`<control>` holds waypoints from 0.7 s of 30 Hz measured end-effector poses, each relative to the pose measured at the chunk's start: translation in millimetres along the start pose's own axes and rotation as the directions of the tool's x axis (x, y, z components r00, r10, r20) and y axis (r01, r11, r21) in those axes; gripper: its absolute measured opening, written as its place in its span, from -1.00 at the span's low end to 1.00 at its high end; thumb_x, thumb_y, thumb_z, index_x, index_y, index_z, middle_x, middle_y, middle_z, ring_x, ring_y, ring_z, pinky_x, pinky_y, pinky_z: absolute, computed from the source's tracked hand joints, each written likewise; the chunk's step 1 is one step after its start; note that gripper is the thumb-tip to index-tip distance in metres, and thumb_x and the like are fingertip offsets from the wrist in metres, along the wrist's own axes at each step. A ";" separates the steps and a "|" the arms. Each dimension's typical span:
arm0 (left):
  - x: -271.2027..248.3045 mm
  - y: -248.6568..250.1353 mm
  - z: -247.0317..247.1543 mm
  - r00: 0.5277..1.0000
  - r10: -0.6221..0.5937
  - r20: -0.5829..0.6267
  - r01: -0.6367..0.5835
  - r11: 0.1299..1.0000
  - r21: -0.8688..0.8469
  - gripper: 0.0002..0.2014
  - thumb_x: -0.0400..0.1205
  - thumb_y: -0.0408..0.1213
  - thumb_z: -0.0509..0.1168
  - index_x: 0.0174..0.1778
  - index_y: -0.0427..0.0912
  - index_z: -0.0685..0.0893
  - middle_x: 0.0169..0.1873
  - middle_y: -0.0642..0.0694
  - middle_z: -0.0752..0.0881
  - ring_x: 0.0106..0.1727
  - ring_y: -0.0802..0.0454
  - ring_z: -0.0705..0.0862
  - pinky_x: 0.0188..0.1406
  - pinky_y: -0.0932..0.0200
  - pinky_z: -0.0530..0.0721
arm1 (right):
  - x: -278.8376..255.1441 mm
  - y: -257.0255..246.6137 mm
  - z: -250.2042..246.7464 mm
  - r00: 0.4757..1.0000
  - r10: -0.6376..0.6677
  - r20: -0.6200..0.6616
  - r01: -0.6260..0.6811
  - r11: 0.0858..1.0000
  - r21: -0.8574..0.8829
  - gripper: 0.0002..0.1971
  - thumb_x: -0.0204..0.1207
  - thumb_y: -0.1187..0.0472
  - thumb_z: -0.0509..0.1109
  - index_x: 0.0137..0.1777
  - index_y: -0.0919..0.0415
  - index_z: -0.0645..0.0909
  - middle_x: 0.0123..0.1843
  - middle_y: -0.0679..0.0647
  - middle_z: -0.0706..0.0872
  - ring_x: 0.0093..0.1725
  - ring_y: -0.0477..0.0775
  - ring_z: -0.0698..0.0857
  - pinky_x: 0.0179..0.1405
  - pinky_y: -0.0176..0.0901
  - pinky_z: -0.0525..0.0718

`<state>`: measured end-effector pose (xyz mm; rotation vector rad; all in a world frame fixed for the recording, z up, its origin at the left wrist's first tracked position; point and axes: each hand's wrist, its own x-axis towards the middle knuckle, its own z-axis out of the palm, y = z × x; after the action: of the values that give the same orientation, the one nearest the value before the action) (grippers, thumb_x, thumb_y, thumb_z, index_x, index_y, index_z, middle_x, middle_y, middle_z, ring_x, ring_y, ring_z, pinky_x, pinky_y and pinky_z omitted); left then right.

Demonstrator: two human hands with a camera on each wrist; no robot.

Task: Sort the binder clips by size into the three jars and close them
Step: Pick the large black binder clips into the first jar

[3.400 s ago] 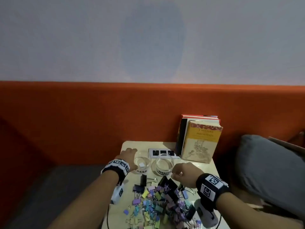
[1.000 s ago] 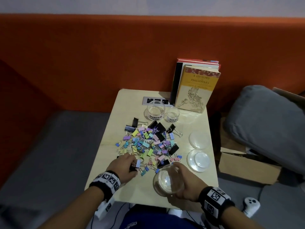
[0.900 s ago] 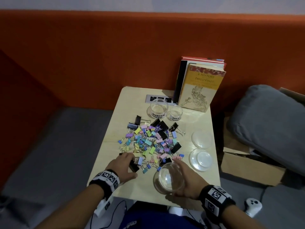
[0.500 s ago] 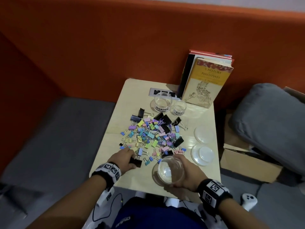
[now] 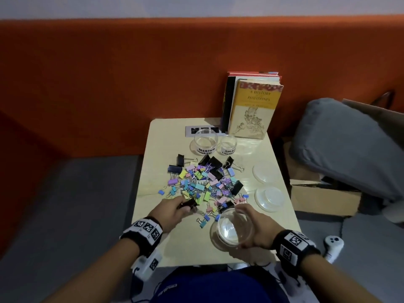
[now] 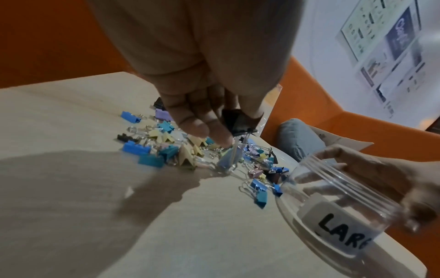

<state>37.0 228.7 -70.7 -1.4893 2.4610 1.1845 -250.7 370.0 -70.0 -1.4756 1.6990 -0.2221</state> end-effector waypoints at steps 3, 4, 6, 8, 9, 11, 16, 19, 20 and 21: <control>9.2 3.8 -7.8 1.000 0.014 -0.001 -0.014 0.996 0.087 -0.78 0.72 -0.04 0.23 0.24 0.00 0.57 -0.07 -0.03 0.78 -0.12 0.04 0.73 -0.08 0.08 0.70 | -1.1 -0.7 2.4 1.000 0.010 -0.014 -0.009 1.000 0.009 0.04 -0.02 -0.14 0.70 0.43 -0.38 0.15 0.22 -0.26 0.62 0.17 -0.11 0.66 0.21 -0.14 0.62; 11.8 5.1 -10.1 1.000 0.026 0.006 -0.026 0.994 0.103 -0.76 0.72 -0.05 0.25 0.26 -0.01 0.56 -0.04 -0.03 0.78 -0.10 0.03 0.73 -0.06 0.08 0.70 | -1.5 -0.9 3.1 1.000 0.015 -0.015 -0.015 1.000 0.014 0.05 0.00 -0.13 0.71 0.44 -0.36 0.14 0.21 -0.26 0.61 0.17 -0.11 0.66 0.18 -0.18 0.60; 16.1 6.3 -13.9 0.998 0.060 0.010 -0.061 0.991 0.119 -0.77 0.70 -0.08 0.27 0.23 -0.04 0.56 -0.07 -0.01 0.77 -0.12 0.04 0.73 -0.08 0.08 0.70 | -1.4 -1.8 3.8 1.000 0.015 -0.012 -0.015 1.000 0.010 0.05 0.05 -0.08 0.73 0.48 -0.27 0.16 0.20 -0.25 0.58 0.17 -0.10 0.63 0.15 -0.22 0.55; 20.1 8.9 -17.6 0.995 0.098 0.017 -0.099 0.985 0.142 -0.78 0.72 -0.05 0.25 0.21 -0.04 0.60 -0.06 0.02 0.74 -0.10 0.04 0.68 -0.06 0.09 0.66 | -1.0 -1.7 5.2 1.000 0.015 -0.021 -0.015 1.000 0.009 0.04 0.07 -0.06 0.73 0.50 -0.23 0.17 0.22 -0.22 0.58 0.18 -0.09 0.62 0.17 -0.20 0.55; 23.7 10.1 -18.3 0.992 0.122 0.018 -0.124 0.983 0.138 -0.76 0.73 -0.03 0.23 0.22 -0.04 0.62 -0.01 0.01 0.70 -0.06 0.05 0.65 0.01 0.08 0.65 | -1.4 -1.0 5.7 0.999 0.018 -0.031 -0.018 1.000 0.012 0.04 0.06 -0.06 0.73 0.49 -0.24 0.17 0.24 -0.21 0.59 0.19 -0.08 0.63 0.20 -0.16 0.57; 29.5 17.4 -22.3 0.989 0.147 0.006 -0.146 0.982 0.119 -0.73 0.74 -0.05 0.23 0.26 -0.07 0.67 0.06 -0.02 0.62 0.01 0.04 0.58 0.11 0.09 0.59 | -0.7 -1.0 8.0 0.998 0.022 -0.053 -0.022 1.000 0.015 0.04 0.05 -0.09 0.72 0.49 -0.25 0.17 0.29 -0.16 0.61 0.22 -0.04 0.64 0.25 -0.10 0.60; 30.0 57.1 -24.7 0.973 0.203 0.110 -0.205 0.979 0.008 -0.78 0.74 -0.08 0.27 0.17 -0.01 0.77 -0.11 0.03 0.74 -0.10 0.10 0.66 -0.02 0.09 0.65 | 1.1 -2.6 12.4 0.996 0.025 -0.080 -0.025 1.000 0.010 0.02 0.06 -0.11 0.72 0.49 -0.22 0.21 0.32 -0.12 0.63 0.23 -0.02 0.65 0.25 -0.10 0.59; 31.8 78.2 -5.9 0.943 0.242 0.229 -0.259 0.965 0.047 -0.78 0.70 -0.04 0.32 0.20 0.07 0.76 -0.16 0.21 0.70 -0.13 0.25 0.64 -0.13 0.21 0.56 | 1.9 -1.9 12.0 0.997 0.037 -0.075 -0.037 0.999 0.001 0.01 0.08 -0.08 0.73 0.48 -0.23 0.20 0.27 -0.15 0.61 0.19 -0.02 0.64 0.17 -0.15 0.57; 34.0 83.2 2.4 0.936 0.245 0.252 -0.273 0.958 0.083 -0.78 0.69 -0.02 0.33 0.20 0.10 0.77 -0.16 0.21 0.71 -0.13 0.23 0.66 -0.12 0.20 0.58 | 2.0 -1.7 11.7 0.996 0.042 -0.073 -0.042 0.999 -0.001 0.01 0.08 -0.07 0.74 0.48 -0.22 0.20 0.25 -0.16 0.60 0.18 -0.02 0.64 0.14 -0.16 0.55; 36.1 87.3 10.6 0.931 0.248 0.266 -0.287 0.950 0.121 -0.78 0.68 0.00 0.33 0.19 0.12 0.77 -0.16 0.18 0.72 -0.13 0.18 0.68 -0.12 0.17 0.61 | 2.0 -1.9 11.3 0.997 0.043 -0.071 -0.043 0.999 0.001 0.02 0.08 -0.06 0.74 0.49 -0.22 0.20 0.25 -0.15 0.60 0.18 -0.01 0.64 0.12 -0.16 0.55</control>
<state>-53.3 230.3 -41.0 -0.9227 2.5674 1.1001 -241.5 372.0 -76.8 -1.4454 1.7858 -0.2529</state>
